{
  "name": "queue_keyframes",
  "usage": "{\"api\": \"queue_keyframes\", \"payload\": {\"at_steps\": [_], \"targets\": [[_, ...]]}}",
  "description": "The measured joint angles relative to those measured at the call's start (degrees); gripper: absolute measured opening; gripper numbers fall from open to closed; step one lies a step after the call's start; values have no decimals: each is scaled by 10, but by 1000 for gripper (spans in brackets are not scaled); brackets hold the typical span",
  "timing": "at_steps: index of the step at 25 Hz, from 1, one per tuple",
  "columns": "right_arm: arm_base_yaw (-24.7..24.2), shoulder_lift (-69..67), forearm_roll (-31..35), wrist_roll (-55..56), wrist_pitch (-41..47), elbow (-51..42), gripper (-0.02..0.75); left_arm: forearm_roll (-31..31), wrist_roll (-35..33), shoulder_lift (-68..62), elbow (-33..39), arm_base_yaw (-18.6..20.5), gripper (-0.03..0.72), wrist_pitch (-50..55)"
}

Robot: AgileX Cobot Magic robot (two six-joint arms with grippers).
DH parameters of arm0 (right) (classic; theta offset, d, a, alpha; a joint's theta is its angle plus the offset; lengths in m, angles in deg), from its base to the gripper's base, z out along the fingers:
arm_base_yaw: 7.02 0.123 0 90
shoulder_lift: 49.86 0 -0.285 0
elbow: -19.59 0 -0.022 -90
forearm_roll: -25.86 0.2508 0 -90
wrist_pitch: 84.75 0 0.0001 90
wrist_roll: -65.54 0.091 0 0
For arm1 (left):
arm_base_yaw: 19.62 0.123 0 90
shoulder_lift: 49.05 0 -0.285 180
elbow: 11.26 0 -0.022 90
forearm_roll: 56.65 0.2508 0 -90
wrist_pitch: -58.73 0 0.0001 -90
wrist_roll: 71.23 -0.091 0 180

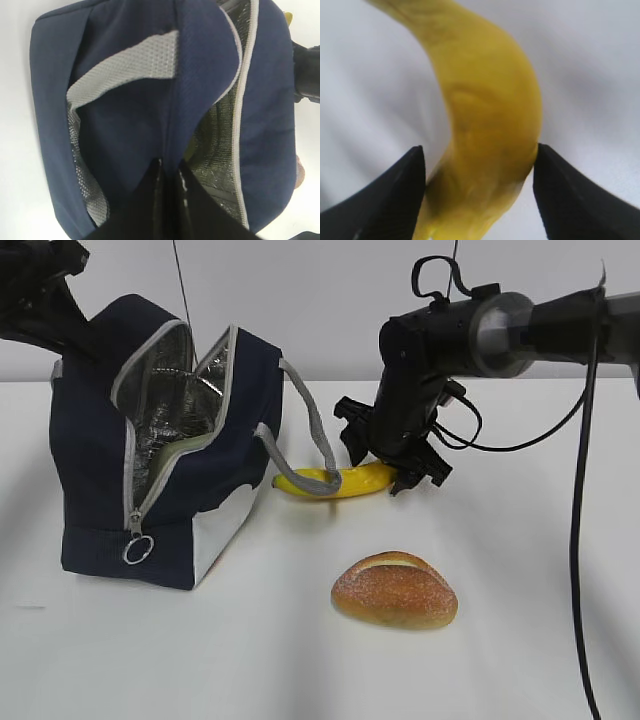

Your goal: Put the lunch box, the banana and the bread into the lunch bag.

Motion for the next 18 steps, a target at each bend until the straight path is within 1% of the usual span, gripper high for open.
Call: {"api": "queue_keyframes", "payload": {"at_steps": [5, 7, 10, 12, 14, 18], "targets": [[0, 0, -16, 3, -13, 0, 392, 0, 0, 0, 0, 0, -15, 0], [0, 0, -18, 3, -17, 0, 361, 0, 0, 0, 0, 0, -15, 0], [0, 0, -21, 2, -17, 1, 344, 0, 0, 0, 0, 0, -15, 0], [-4, 0, -25, -18, -4, 11, 344, 0, 0, 0, 0, 0, -15, 0], [-7, 0, -30, -49, 28, 32, 344, 0, 0, 0, 0, 0, -15, 0], [-44, 0, -34, -134, 116, 98, 344, 0, 0, 0, 0, 0, -15, 0]]}}
